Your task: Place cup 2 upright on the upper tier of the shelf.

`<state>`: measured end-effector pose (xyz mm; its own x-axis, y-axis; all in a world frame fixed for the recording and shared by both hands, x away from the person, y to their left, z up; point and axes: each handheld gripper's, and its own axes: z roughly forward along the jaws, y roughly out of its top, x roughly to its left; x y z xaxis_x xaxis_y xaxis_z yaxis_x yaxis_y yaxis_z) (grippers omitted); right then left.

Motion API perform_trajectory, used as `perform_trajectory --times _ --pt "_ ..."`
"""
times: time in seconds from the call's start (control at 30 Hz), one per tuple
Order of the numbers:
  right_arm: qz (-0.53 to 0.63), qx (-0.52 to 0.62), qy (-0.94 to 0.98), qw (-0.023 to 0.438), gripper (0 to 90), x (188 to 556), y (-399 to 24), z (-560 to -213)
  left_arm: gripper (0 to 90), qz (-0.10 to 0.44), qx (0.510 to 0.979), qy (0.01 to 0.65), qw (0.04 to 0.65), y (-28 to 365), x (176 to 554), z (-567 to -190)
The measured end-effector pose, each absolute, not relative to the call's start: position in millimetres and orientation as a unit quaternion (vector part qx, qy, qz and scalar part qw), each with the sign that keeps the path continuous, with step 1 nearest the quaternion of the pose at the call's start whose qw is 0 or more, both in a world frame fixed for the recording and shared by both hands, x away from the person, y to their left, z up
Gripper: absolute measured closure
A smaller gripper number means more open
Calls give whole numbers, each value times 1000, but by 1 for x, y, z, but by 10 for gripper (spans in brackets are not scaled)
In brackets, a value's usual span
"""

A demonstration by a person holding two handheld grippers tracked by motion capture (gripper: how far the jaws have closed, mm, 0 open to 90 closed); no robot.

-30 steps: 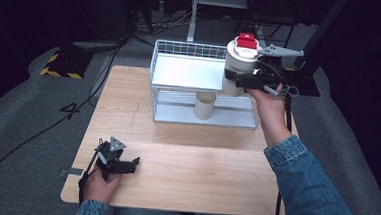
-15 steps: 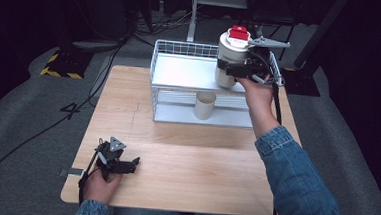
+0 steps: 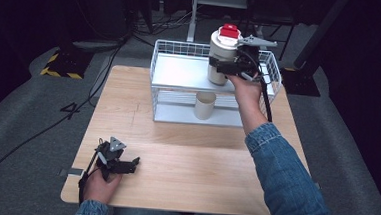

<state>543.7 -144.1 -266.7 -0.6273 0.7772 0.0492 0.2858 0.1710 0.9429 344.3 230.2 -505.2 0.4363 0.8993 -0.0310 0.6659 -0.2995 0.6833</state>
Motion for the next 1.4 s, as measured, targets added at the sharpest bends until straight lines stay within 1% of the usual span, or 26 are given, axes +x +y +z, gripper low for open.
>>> perform_trajectory --times 0.2,0.8,1.4 --pt "531 354 732 241 95 547 -139 -271 92 183 785 498 319 230 344 -505" --pt "536 355 729 233 95 550 -135 -281 92 183 785 498 319 230 344 -505" --pt "541 346 730 234 88 550 -138 -283 92 183 785 498 319 230 344 -505"
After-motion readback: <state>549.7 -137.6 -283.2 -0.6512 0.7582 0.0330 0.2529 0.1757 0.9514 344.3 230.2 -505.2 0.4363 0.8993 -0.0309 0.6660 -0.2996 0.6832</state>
